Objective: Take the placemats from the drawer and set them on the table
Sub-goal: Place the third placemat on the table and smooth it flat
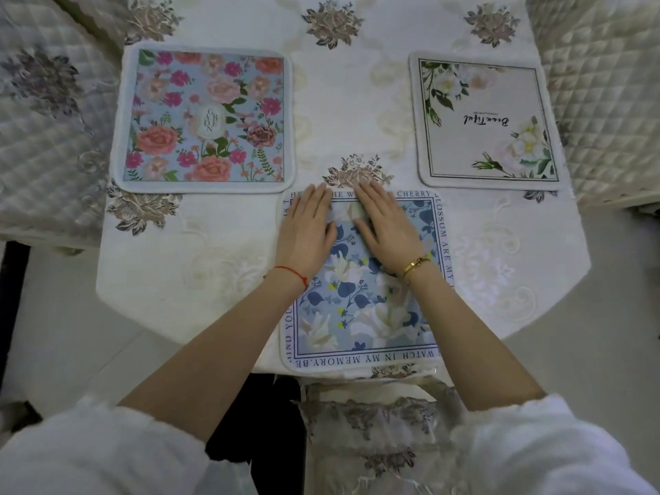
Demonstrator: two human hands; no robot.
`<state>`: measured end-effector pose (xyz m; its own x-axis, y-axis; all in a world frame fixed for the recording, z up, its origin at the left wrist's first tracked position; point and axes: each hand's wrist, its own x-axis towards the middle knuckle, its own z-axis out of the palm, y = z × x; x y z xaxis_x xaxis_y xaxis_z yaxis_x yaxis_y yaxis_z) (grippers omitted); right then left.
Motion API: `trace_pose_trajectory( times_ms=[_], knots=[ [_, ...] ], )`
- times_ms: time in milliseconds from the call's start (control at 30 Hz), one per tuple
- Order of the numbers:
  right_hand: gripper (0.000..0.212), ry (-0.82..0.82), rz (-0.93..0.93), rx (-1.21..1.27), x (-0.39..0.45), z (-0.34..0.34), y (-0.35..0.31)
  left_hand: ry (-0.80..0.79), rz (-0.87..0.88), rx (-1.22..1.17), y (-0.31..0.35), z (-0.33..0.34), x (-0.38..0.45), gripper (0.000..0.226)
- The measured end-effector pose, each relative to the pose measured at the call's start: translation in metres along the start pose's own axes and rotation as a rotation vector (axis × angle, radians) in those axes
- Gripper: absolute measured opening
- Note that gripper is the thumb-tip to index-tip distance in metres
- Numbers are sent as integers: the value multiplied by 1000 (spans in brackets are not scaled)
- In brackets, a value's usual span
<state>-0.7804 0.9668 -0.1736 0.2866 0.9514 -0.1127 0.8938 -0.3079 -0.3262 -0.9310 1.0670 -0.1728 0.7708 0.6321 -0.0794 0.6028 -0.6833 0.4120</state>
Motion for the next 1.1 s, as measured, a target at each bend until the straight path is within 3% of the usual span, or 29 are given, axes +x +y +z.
trace_pose_trajectory(
  times_ms=[433,533,700,1100],
  knots=[
    [58,100,260,76,-59,-29,69,42,-119,31,-30,-16,-32,70],
    [56,113,210,86,-59,-25,44,46,-36,11,-11,-14,-40,64],
    [57,-13,16,60,-58,-3,3,-59,10,29,15,4,-48,64],
    [54,23,174,85,-106,-15,46,-69,-60,88,-23,-7,-79,68]
  ],
)
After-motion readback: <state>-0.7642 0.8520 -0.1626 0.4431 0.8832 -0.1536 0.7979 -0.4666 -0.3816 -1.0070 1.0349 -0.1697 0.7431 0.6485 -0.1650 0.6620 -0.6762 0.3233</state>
